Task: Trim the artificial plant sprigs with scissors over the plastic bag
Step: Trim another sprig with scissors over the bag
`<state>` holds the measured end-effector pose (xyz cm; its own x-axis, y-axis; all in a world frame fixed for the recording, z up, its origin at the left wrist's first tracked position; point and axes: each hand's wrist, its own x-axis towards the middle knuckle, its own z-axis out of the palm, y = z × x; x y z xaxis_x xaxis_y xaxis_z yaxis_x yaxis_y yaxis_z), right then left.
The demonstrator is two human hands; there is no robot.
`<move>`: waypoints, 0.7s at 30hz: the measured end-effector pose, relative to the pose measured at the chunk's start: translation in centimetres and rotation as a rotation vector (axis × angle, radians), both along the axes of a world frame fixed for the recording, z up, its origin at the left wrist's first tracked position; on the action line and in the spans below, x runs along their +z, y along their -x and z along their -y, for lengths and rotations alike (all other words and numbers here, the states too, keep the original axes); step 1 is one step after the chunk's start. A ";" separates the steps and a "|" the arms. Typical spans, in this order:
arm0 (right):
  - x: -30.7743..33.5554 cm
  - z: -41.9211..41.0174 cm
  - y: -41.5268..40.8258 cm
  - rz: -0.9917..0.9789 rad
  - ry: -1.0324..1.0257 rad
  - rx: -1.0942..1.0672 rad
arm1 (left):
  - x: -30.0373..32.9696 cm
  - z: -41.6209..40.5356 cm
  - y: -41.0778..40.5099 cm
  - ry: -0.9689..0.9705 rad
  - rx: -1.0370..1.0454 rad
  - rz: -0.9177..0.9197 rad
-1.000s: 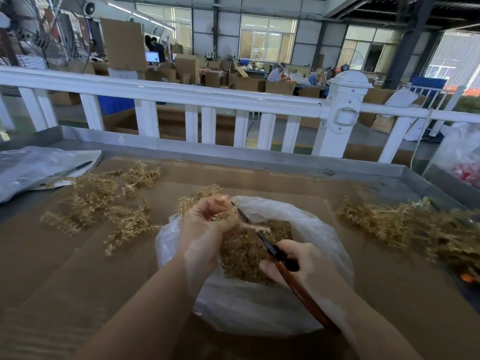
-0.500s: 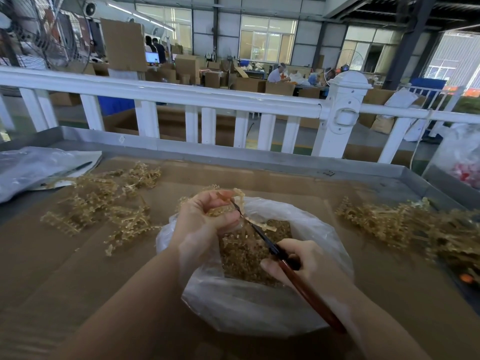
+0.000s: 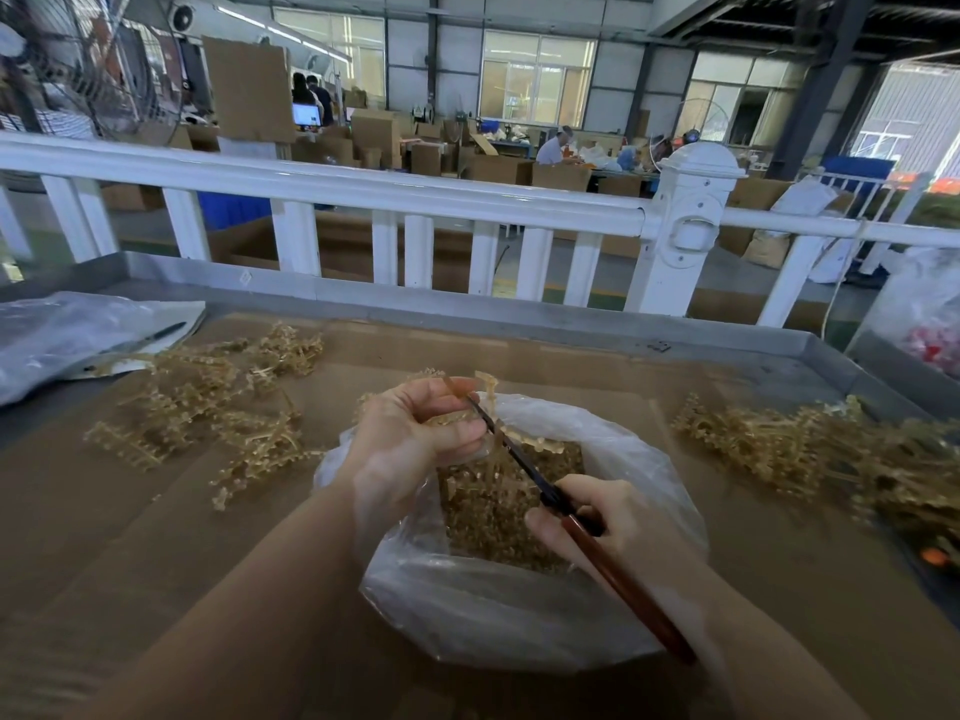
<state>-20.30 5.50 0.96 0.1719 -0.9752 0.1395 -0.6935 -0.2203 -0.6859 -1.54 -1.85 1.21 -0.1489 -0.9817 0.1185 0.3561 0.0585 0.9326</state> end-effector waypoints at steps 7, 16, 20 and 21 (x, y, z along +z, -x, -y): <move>0.6 -0.2 -0.3 -0.003 -0.019 -0.021 | 0.0 -0.2 0.7 -0.049 0.020 -0.100; 0.7 -0.3 -0.6 -0.020 -0.027 -0.037 | -0.4 -0.2 0.6 -0.071 0.062 -0.068; 0.6 -0.3 -0.6 -0.014 -0.053 -0.032 | -0.6 -0.1 0.7 -0.068 0.074 -0.063; 0.6 -0.2 -0.6 -0.014 -0.058 -0.034 | -0.7 -0.1 0.7 -0.067 0.079 -0.062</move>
<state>-19.69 5.74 1.55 0.1403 -0.9869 0.0802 -0.7092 -0.1567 -0.6874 -2.20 -1.75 0.55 -0.0656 -0.9961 0.0588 0.4096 0.0269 0.9119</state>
